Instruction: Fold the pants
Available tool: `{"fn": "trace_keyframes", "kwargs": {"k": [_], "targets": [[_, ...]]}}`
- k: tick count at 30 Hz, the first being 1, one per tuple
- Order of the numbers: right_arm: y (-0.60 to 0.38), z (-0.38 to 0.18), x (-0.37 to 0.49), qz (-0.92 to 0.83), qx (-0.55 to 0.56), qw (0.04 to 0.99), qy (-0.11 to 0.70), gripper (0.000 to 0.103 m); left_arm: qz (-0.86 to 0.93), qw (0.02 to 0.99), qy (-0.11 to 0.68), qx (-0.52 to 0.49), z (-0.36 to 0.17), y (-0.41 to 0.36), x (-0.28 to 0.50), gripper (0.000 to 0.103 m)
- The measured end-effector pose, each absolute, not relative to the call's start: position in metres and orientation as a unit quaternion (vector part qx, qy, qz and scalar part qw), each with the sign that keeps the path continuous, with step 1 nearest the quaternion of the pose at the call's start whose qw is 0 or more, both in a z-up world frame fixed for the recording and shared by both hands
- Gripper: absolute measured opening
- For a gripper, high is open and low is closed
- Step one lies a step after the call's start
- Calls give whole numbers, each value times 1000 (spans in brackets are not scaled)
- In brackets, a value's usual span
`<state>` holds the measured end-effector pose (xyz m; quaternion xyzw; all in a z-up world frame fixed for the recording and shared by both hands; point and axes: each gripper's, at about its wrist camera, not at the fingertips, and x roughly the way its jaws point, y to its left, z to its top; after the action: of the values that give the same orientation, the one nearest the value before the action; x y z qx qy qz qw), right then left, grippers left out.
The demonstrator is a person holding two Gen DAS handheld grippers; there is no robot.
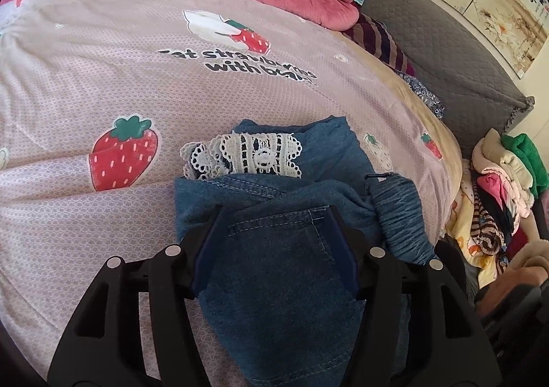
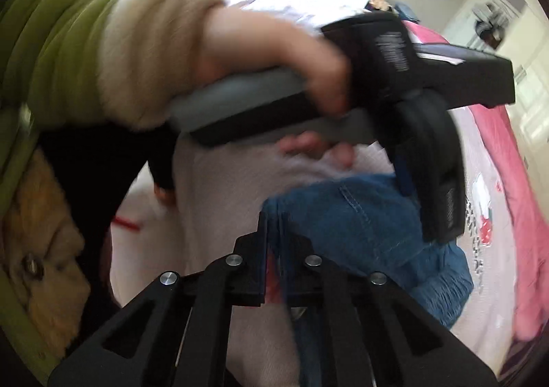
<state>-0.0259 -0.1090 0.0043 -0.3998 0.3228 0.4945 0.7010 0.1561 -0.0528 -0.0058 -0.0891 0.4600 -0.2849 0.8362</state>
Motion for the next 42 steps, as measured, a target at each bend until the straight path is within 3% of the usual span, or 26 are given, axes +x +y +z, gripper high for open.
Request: {"fn": "trace_keyframes", "kwargs": {"k": [5, 7, 9, 10, 15, 16, 17, 18, 25, 31, 34, 36, 42], "targets": [[-117, -12, -37, 475, -399, 714, 324, 0, -283, 836, 460, -92, -6, -53, 157, 52], [-117, 1, -38, 479, -372, 737, 298, 5, -283, 837, 459, -89, -5, -53, 156, 52], [-114, 13, -41, 476, -368, 751, 273, 38, -284, 836, 460, -93, -6, -53, 156, 52], [-110, 16, -41, 471, -376, 755, 257, 41, -284, 836, 460, -95, -6, -52, 157, 52], [-98, 3, -18, 446, -415, 750, 258, 37, -282, 838, 458, -90, -5, -51, 154, 52], [-97, -5, -11, 438, -422, 746, 270, 30, -282, 838, 458, -90, -5, -51, 155, 52], [-97, -11, -7, 441, -417, 742, 286, 15, -282, 838, 458, -91, -5, -50, 155, 52], [-99, -14, -7, 448, -405, 742, 291, 11, -282, 838, 458, -90, -5, -50, 155, 52], [-115, -21, -14, 455, -343, 765, 300, 10, -282, 840, 456, -86, -5, -52, 154, 54], [-118, -38, -10, 456, -265, 787, 319, 18, -279, 842, 455, -81, -5, -54, 154, 55], [-120, -35, -14, 454, -235, 795, 325, 28, -278, 844, 453, -77, -4, -55, 153, 55], [-121, -32, -18, 459, -215, 797, 328, 40, -276, 846, 450, -73, -2, -56, 152, 55], [-127, -15, -30, 462, -168, 810, 320, 43, -265, 856, 440, -57, 3, -56, 146, 59]]}}
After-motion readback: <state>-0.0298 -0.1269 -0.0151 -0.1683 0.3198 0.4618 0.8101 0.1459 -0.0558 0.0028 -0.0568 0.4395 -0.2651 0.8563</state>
